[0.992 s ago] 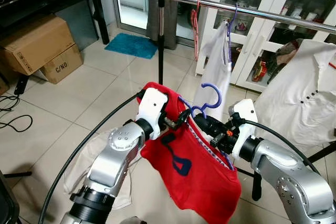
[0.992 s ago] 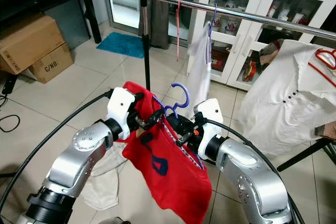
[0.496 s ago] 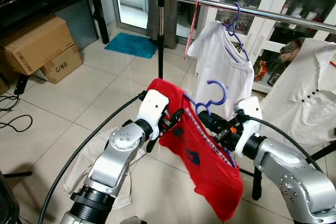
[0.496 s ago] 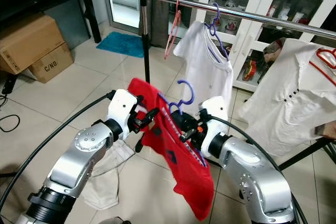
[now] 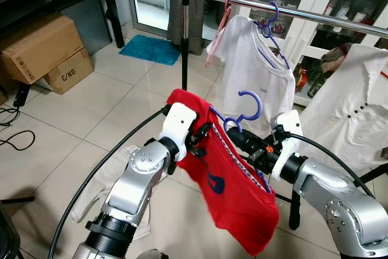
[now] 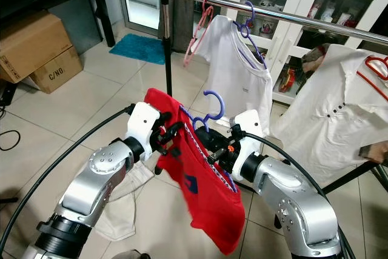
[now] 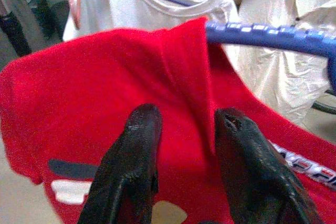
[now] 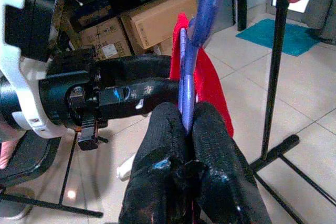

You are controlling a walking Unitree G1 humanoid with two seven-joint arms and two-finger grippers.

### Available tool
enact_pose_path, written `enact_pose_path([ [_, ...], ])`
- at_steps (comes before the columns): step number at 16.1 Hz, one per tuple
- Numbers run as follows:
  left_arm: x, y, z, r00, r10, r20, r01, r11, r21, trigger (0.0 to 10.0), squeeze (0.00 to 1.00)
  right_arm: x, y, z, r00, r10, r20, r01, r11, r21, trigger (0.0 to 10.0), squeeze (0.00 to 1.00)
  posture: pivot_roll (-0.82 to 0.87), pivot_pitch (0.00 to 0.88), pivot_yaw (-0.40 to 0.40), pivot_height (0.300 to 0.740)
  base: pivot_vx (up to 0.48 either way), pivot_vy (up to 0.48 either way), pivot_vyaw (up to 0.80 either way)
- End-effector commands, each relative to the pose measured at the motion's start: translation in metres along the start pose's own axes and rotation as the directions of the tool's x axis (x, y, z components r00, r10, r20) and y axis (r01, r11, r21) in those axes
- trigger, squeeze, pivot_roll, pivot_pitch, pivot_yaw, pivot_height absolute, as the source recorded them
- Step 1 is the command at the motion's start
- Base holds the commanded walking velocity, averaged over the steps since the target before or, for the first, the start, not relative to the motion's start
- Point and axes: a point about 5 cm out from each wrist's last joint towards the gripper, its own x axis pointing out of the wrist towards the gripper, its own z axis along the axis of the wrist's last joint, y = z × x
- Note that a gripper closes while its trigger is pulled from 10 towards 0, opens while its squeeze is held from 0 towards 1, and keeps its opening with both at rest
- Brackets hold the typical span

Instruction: Hang hanger

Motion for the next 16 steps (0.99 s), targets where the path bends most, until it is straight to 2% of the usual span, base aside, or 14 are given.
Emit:
enact_pose_path([
  [1, 0.003, -0.001, 0.002, 1.0, -0.011, 0.009, 0.011, 1.0, 0.006, 0.0, 0.0, 0.0, -0.001, 0.008, 1.0, 0.013, 0.022, -0.013, 1.0, -0.007, 0.0, 0.0, 0.01, 0.061, -0.019, 0.74, 0.0, 0.0, 0.0],
  [2, 0.005, 0.0, 0.002, 1.0, -0.011, 0.009, 0.011, 1.0, 0.009, 0.0, 0.0, 0.0, -0.001, 0.009, 1.0, 0.014, 0.024, -0.014, 1.0, -0.008, 0.0, 0.0, 0.01, 0.061, -0.019, 0.74, 0.0, 0.0, 0.0],
  [3, 0.006, 0.001, 0.003, 1.0, -0.011, 0.01, 0.01, 1.0, 0.013, 2.3, 0.0, 0.001, -0.001, 0.009, 1.0, 0.015, 0.025, -0.014, 1.0, -0.009, 0.0, 0.0, 0.01, 0.059, -0.018, 0.74, 0.0, 0.0, 0.0],
  [5, 0.01, 0.004, 0.003, 1.0, -0.015, -0.002, 0.015, 0.999, 0.033, 2.4, 0.0, 0.001, 0.0, 0.01, 0.999, 0.021, 0.027, -0.021, 1.0, -0.011, 0.0, 0.0, 0.01, 0.059, -0.016, 0.74, 0.0, 0.0, 0.0],
  [6, 0.01, 0.005, 0.002, 1.0, -0.014, -0.011, 0.014, 0.999, 0.037, 2.1, 0.0, 0.0, 0.0, 0.01, 0.999, 0.023, 0.028, -0.023, 1.0, -0.011, 0.0, 0.0, 0.01, 0.059, -0.016, 0.74, 0.0, 0.0, 0.0],
  [7, 0.011, 0.007, 0.001, 1.0, -0.007, -0.023, 0.008, 0.999, 0.043, 0.0, 0.0, 0.001, 0.001, 0.01, 0.999, 0.024, 0.029, -0.024, 1.0, -0.012, 0.0, 0.0, 0.01, 0.053, -0.005, 0.74, 0.0, 0.0, 0.0],
  [13, 0.011, 0.012, 0.001, 1.0, 0.007, -0.018, -0.007, 0.999, 0.035, 0.0, 0.0, -0.001, 0.001, 0.009, 0.999, 0.016, 0.035, -0.016, 1.0, -0.011, 0.0, 0.0, 0.02, 0.037, 0.009, 0.74, 0.0, 0.0, 0.0],
  [16, 0.011, 0.015, 0.005, 1.0, 0.006, 0.006, -0.006, 1.0, 0.016, 0.0, 0.0, -0.003, 0.0, 0.005, 1.0, 0.005, -0.007, -0.005, 0.998, -0.059, 0.0, 0.0, 0.01, 0.033, 0.011, 0.74, 0.0, 0.0, 0.0],
])
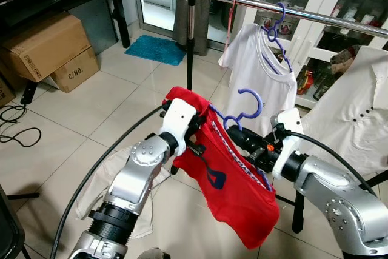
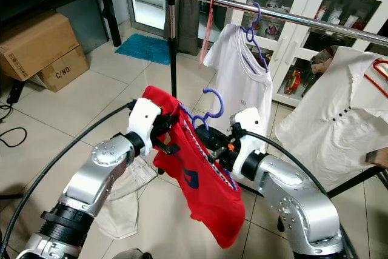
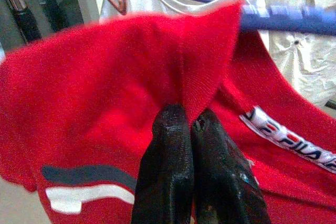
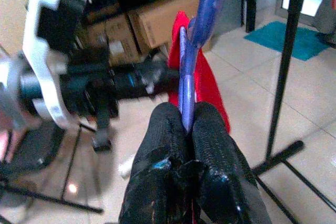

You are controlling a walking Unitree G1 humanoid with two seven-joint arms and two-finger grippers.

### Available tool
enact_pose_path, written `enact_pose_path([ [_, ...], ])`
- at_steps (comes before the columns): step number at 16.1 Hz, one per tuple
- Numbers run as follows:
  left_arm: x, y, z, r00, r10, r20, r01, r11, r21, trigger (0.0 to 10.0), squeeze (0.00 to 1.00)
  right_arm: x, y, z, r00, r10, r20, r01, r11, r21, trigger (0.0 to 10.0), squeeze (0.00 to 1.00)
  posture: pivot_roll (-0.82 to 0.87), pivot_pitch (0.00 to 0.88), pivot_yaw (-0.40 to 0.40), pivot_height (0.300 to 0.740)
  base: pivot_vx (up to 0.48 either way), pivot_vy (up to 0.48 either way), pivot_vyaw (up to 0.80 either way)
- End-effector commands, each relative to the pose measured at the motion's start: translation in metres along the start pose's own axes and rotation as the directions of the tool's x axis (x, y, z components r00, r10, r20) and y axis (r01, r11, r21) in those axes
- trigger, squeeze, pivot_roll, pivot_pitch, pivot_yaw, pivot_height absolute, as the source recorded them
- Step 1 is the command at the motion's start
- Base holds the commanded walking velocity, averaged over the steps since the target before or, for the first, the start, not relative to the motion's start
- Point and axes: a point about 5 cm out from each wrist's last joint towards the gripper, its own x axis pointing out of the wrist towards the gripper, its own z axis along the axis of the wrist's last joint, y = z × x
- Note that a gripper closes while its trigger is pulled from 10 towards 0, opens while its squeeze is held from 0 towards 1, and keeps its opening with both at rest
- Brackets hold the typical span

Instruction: Hang hanger

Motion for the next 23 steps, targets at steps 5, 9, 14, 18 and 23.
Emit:
enact_pose_path([
  [5, -0.002, 0.024, 0.052, 0.989, 0.014, 0.15, -0.018, 1.0, 0.023, 0.0, 0.0, -0.009, -0.003, -0.026, 0.981, -0.055, -0.188, 0.017, 0.98, -0.198, 0.0, 0.0, 0.01, 0.032, 0.017, 0.74, 0.0, 0.0, 0.0],
  [9, -0.01, 0.063, 0.079, 0.979, 0.089, 0.183, -0.099, 0.994, 0.047, 0.0, 0.0, -0.026, -0.01, -0.03, 0.971, -0.078, -0.225, 0.024, 0.972, -0.234, 0.0, 0.0, 0.01, 0.036, 0.03, 0.74, 0.0, 0.0, 0.0],
  [14, -0.017, 0.098, 0.077, 0.937, 0.309, 0.16, -0.32, 0.946, 0.048, 0.0, 0.0, -0.041, -0.007, -0.026, 0.986, -0.04, -0.163, 0.012, 0.986, -0.168, 0.0, 0.0, 0.0, 0.042, 0.029, 0.74, 0.0, 0.0, 0.0],
  [18, -0.031, 0.141, 0.048, 0.883, 0.467, 0.047, -0.469, 0.878, 0.091, 0.0, 0.0, -0.063, 0.005, -0.004, 0.993, 0.119, 0.028, -0.117, 0.992, -0.043, 0.0, 0.0, 0.0, 0.043, 0.044, 0.74, 0.0, 0.0, 0.0],
  [23, 0.008, 0.065, 0.043, 0.988, 0.116, 0.099, -0.117, 0.993, -0.001, 0.0, 0.0, -0.032, -0.012, 0.016, 0.934, -0.21, 0.291, 0.148, 0.964, 0.222, 0.0, 0.0, 0.0, 0.031, 0.061, 0.74, 0.0, 0.0, 0.0],
])
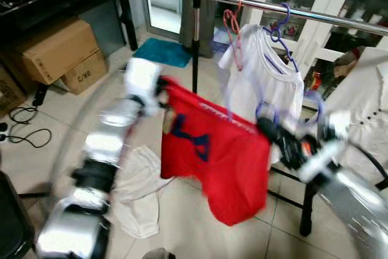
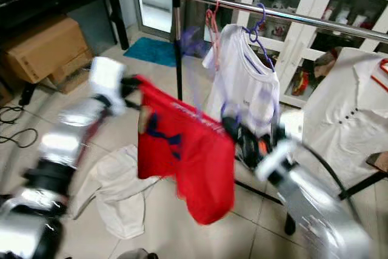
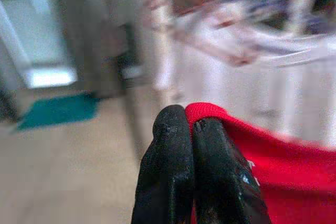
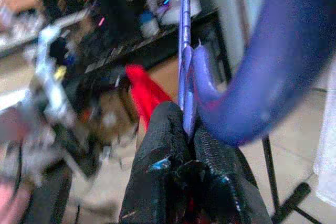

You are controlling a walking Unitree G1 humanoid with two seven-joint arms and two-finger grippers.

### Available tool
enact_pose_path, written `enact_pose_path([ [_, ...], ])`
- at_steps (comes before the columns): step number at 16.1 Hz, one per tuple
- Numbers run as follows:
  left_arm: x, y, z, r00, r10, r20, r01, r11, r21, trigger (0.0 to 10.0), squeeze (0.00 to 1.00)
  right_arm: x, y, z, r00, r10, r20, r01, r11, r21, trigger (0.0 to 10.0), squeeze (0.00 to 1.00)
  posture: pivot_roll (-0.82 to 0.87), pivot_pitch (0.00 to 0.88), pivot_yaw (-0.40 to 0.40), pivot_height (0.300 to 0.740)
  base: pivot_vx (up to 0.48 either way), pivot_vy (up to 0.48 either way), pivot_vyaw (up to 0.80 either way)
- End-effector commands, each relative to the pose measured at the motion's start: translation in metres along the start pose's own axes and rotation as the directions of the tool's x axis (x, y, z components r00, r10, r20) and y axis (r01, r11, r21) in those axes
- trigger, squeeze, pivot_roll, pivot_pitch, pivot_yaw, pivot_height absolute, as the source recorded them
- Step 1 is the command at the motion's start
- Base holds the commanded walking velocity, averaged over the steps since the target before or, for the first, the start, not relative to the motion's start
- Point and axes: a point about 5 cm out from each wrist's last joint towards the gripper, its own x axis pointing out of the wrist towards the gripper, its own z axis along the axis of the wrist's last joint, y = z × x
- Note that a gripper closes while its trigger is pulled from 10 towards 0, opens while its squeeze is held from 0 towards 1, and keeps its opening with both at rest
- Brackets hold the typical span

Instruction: Hang hanger

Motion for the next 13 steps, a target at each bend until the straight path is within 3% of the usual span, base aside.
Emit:
enact_pose_path([
  [1, 0.001, -0.011, 0.004, 0.998, -0.054, 0.014, 0.054, 0.999, 0.001, 0.0, 0.0, 0.002, -0.003, 0.001, 0.998, -0.052, 0.029, 0.051, 0.998, 0.045, 0.0, 0.0, 0.0, 0.031, 0.061, 0.74, 0.0, 0.0, 0.0],
  [3, 0.007, -0.057, 0.009, 0.978, -0.2, 0.065, 0.202, 0.979, -0.032, 0.0, 0.0, 0.018, 0.003, 0.002, 0.991, -0.082, 0.107, 0.067, 0.988, 0.14, 0.0, 0.0, 0.01, 0.017, 0.069, 0.74, 0.0, 0.0, 0.0],
  [4, 0.004, -0.072, 0.009, 0.966, -0.249, 0.07, 0.252, 0.967, -0.034, 0.0, 0.0, 0.023, 0.001, 0.005, 0.983, -0.122, 0.134, 0.1, 0.982, 0.158, 0.0, 0.0, 0.01, 0.012, 0.074, 0.74, 0.0, 0.0, 0.0],
  [6, -0.004, -0.08, 0.008, 0.954, -0.29, 0.072, 0.294, 0.955, -0.049, 0.0, 0.0, 0.023, -0.011, 0.01, 0.96, -0.231, 0.157, 0.208, 0.967, 0.148, 0.0, 0.0, 0.01, 0.004, 0.081, 0.74, 0.0, 0.0, 0.0],
  [7, -0.013, -0.077, 0.007, 0.959, -0.274, 0.07, 0.279, 0.959, -0.06, 0.0, 0.0, 0.017, -0.027, 0.01, 0.921, -0.362, 0.142, 0.353, 0.932, 0.085, 10.0, 0.0, 0.01, 0.0, 0.089, 0.74, 0.0, 0.0, 0.0],
  [8, -0.021, -0.071, 0.005, 0.969, -0.239, 0.064, 0.243, 0.967, -0.078, 0.0, 0.0, 0.012, -0.038, 0.005, 0.892, -0.446, 0.071, 0.446, 0.895, 0.009, 10.0, 0.0, 0.01, 0.0, 0.093, 0.74, 0.0, 0.0, 0.0],
  [9, -0.028, -0.063, 0.0, 0.984, -0.172, 0.052, 0.177, 0.978, -0.113, 0.0, 0.0, 0.003, -0.04, 0.003, 0.887, -0.459, 0.058, 0.463, 0.881, -0.095, 10.0, 0.0, 0.01, 0.0, 0.094, 0.74, 0.0, 0.0, 0.0],
  [10, -0.042, -0.047, -0.014, 1.0, -0.017, 0.023, 0.02, 0.987, -0.158, 2.7, 0.0, -0.014, -0.044, -0.009, 0.843, -0.537, -0.009, 0.534, 0.84, -0.098, 10.0, 0.0, 0.0, 0.0, 0.094, 0.74, 0.0, 0.0, -0.79],
  [11, -0.046, -0.044, -0.017, 1.0, 0.017, 0.019, -0.014, 0.986, -0.163, 2.7, 0.0, -0.017, -0.043, -0.01, 0.845, -0.535, -0.005, 0.533, 0.843, -0.076, 10.0, 0.0, 0.0, 0.0, 0.094, 0.74, 0.0, 0.0, -0.79],
  [12, -0.052, -0.038, -0.027, 0.996, 0.088, -0.002, -0.087, 0.977, -0.195, 10.0, 0.0, -0.026, -0.038, -0.015, 0.844, -0.537, -0.008, 0.532, 0.837, -0.128, 10.0, 0.0, -0.02, 0.0, 0.092, 0.74, 0.0, 0.0, -0.8],
  [13, -0.054, -0.036, -0.031, 0.994, 0.11, -0.018, -0.111, 0.969, -0.222, 10.0, 0.0, -0.029, -0.036, -0.017, 0.84, -0.543, -0.016, 0.535, 0.832, -0.148, 10.0, 0.0, -0.02, 0.0, 0.092, 0.74, 0.0, 0.0, -0.8],
])
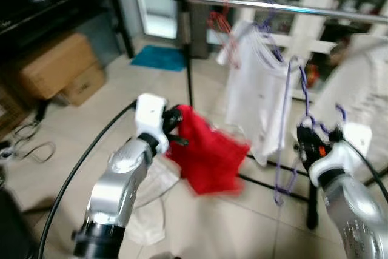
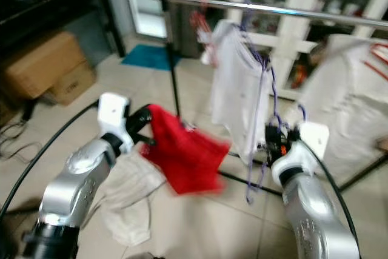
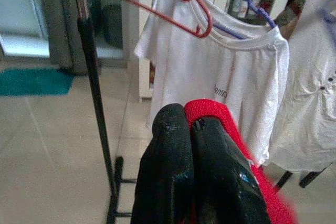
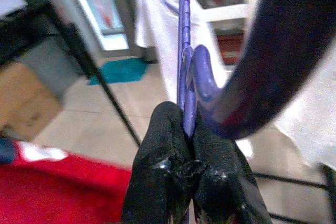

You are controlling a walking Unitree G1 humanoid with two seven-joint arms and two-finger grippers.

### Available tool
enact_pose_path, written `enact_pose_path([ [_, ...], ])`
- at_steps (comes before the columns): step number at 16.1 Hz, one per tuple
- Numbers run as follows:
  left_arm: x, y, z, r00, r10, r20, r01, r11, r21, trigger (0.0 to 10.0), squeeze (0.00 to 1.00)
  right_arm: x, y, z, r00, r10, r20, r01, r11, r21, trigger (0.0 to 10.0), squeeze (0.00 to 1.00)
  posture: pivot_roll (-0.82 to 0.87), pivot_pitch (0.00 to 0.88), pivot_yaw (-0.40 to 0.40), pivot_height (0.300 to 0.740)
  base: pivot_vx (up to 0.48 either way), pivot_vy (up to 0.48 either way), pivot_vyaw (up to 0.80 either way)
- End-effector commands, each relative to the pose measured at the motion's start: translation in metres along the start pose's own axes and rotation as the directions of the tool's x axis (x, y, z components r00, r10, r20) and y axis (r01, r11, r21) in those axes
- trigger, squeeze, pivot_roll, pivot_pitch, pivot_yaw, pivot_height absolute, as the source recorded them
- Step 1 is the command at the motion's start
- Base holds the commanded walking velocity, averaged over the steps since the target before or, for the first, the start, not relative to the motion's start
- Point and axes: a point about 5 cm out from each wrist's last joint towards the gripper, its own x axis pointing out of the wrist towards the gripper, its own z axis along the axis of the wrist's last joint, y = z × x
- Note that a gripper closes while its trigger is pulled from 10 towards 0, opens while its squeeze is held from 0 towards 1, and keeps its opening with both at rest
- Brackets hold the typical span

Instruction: Hang hanger

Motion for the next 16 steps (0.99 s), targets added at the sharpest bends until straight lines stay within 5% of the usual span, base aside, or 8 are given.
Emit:
enact_pose_path([
  [1, -0.005, 0.003, 0.001, 0.997, 0.05, 0.054, -0.048, 0.998, -0.034, 10.0, 0.0, -0.007, 0.007, 0.0, 1.0, -0.009, 0.008, 0.009, 1.0, -0.02, 10.0, 0.0, -0.03, 0.0, 0.099, 0.74, 0.0, 0.0, -0.8],
  [4, -0.013, 0.012, -0.006, 0.982, 0.183, 0.043, -0.18, 0.981, -0.066, 10.0, 0.0, -0.018, 0.017, -0.006, 1.0, -0.028, 0.009, 0.029, 0.995, -0.099, 10.0, 0.0, -0.05, 0.0, 0.121, 0.74, 0.0, 0.0, -0.8],
  [7, -0.025, 0.012, -0.013, 0.978, 0.205, 0.04, -0.198, 0.972, -0.127, 10.0, 0.0, -0.018, 0.019, 0.001, 0.997, -0.058, 0.054, 0.065, 0.988, -0.14, 10.0, 0.0, -0.02, 0.001, 0.094, 0.74, 0.0, 0.0, -0.8],
  [10, -0.041, 0.021, -0.026, 0.943, 0.331, -0.036, -0.333, 0.938, -0.102, 10.0, 0.0, -0.01, 0.03, -0.001, 0.999, 0.021, 0.035, -0.014, 0.984, -0.179, 10.0, 0.0, 0.04, 0.014, 0.037, 0.74, 0.0, 0.0, -0.8],
  [13, -0.045, 0.017, -0.021, 0.961, 0.273, -0.043, -0.271, 0.961, 0.048, 10.0, 0.0, -0.001, 0.04, 0.001, 0.997, 0.053, 0.047, -0.046, 0.991, -0.128, 10.0, 0.0, 0.08, 0.012, -0.002, 0.74, 0.0, 0.0, -0.8],
  [14, -0.042, 0.012, -0.016, 0.979, 0.199, -0.037, -0.192, 0.972, 0.135, 10.0, 0.0, 0.0, 0.035, -0.003, 0.999, 0.033, 0.03, -0.03, 0.995, -0.091, 10.0, 0.0, 0.09, 0.012, 0.006, 0.74, 0.0, 0.0, -0.8],
  [16, -0.038, 0.01, -0.011, 0.989, 0.141, -0.043, -0.131, 0.976, 0.176, 10.0, 0.0, -0.001, 0.025, -0.009, 0.999, -0.049, -0.012, 0.048, 0.994, -0.094, 10.0, 0.0, 0.08, 0.002, 0.013, 0.74, 0.0, 0.0, -0.8],
])
